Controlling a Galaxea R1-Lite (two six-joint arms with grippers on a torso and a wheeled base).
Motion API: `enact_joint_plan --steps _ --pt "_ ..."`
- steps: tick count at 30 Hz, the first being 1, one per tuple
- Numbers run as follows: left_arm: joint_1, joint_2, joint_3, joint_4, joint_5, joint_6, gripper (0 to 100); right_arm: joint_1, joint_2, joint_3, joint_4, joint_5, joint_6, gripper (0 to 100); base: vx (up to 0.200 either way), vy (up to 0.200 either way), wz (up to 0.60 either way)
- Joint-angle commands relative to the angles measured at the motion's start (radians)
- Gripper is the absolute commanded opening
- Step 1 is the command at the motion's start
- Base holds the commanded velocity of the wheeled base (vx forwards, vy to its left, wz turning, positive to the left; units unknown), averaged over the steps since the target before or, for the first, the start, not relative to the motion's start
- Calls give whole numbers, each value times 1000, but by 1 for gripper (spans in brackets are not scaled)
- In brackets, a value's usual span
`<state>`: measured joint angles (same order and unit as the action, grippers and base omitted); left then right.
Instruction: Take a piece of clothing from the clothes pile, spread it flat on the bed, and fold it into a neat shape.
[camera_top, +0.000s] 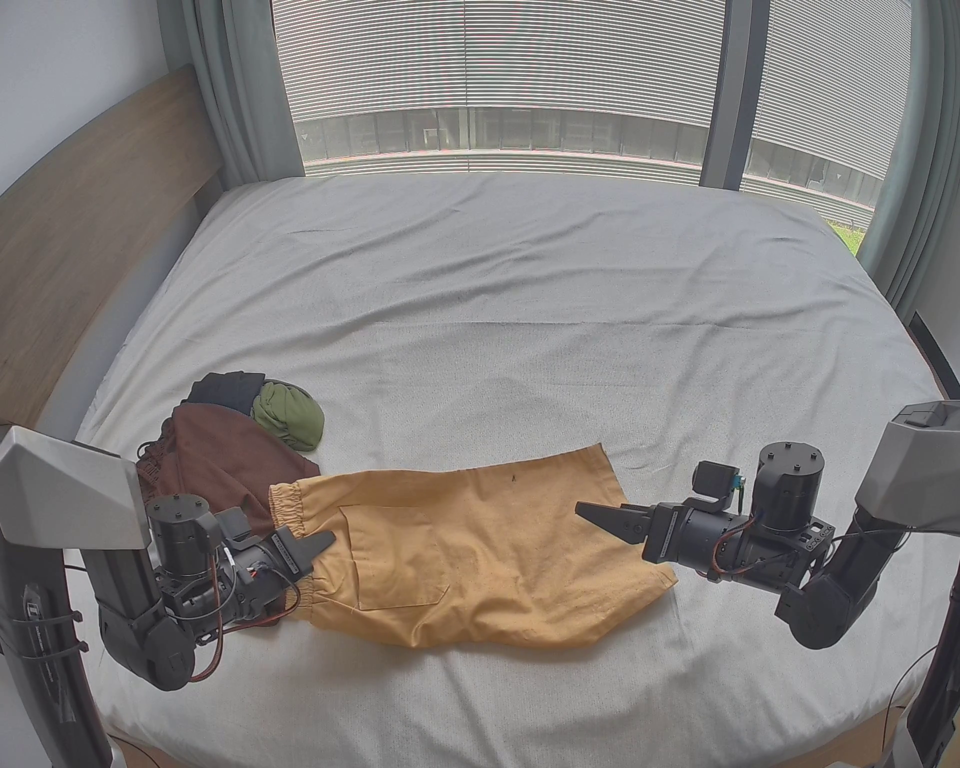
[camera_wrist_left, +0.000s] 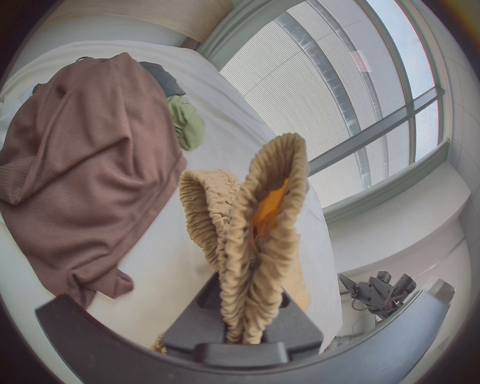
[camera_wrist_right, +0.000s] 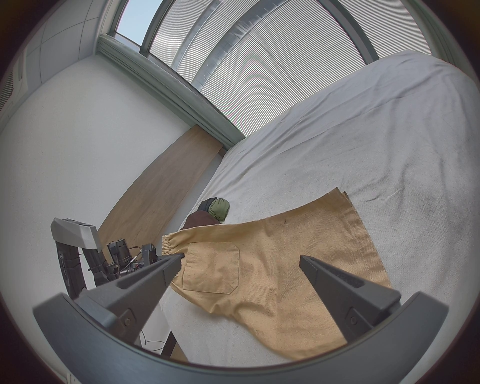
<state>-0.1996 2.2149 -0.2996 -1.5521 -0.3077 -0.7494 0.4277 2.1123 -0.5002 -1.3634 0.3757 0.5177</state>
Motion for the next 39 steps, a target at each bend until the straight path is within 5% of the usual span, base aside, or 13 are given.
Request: enact_joint_plan --steps 1,39 --pt "-64 -40 -30 0 1 -4 0 -9 -5 -1 0 0 -1 100 0 0 0" --pt "-357 114 -420 1 4 -209 0 -185 -15 -50 -28 23 -1 100 0 0 0"
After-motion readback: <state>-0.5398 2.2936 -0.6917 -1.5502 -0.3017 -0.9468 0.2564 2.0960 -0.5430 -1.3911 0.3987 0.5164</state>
